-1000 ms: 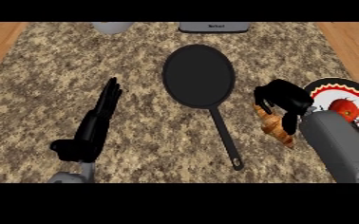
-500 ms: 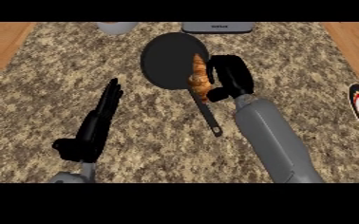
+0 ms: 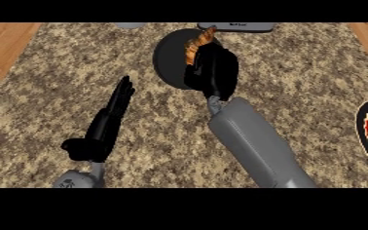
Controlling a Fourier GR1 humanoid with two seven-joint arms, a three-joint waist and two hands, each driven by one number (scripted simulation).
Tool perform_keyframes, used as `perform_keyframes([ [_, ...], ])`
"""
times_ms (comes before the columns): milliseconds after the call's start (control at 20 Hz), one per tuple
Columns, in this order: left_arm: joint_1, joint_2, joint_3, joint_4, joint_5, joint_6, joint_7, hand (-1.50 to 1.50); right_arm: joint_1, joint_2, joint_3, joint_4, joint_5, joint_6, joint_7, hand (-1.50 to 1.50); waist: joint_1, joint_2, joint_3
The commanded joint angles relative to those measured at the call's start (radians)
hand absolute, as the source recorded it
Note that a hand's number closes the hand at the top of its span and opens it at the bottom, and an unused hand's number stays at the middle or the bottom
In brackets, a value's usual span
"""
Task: Pick the croissant from the plate and place it in the pan
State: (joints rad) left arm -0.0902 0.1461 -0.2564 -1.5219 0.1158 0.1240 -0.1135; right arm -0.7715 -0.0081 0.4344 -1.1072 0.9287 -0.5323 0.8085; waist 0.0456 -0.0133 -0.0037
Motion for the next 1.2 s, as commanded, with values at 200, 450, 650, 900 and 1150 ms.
perform_keyframes([
  [200,0.032,0.008,0.013,-0.025,-0.011,0.002,-0.015,0.00,-0.095,0.008,0.174,0.139,0.226,-0.213,0.407,1.50,-0.010,0.015,0.003],
  [450,-0.007,0.018,0.060,0.011,0.025,-0.030,-0.017,0.00,-0.158,0.008,0.038,0.303,0.375,-0.216,0.356,1.50,-0.031,0.019,0.003],
  [650,0.038,-0.005,0.026,0.011,-0.014,-0.007,-0.060,0.00,-0.130,0.005,-0.049,0.335,0.401,-0.380,0.311,1.50,-0.029,0.020,0.004],
  [900,0.073,-0.001,0.001,-0.099,-0.033,0.008,0.015,0.00,-0.174,-0.042,-0.166,0.477,0.312,-0.471,0.152,1.50,-0.014,0.022,0.005],
  [1150,0.039,-0.002,0.021,-0.022,-0.018,-0.033,-0.041,0.00,-0.151,-0.042,-0.262,0.557,0.090,-0.390,-0.012,1.50,-0.006,0.033,0.005],
])
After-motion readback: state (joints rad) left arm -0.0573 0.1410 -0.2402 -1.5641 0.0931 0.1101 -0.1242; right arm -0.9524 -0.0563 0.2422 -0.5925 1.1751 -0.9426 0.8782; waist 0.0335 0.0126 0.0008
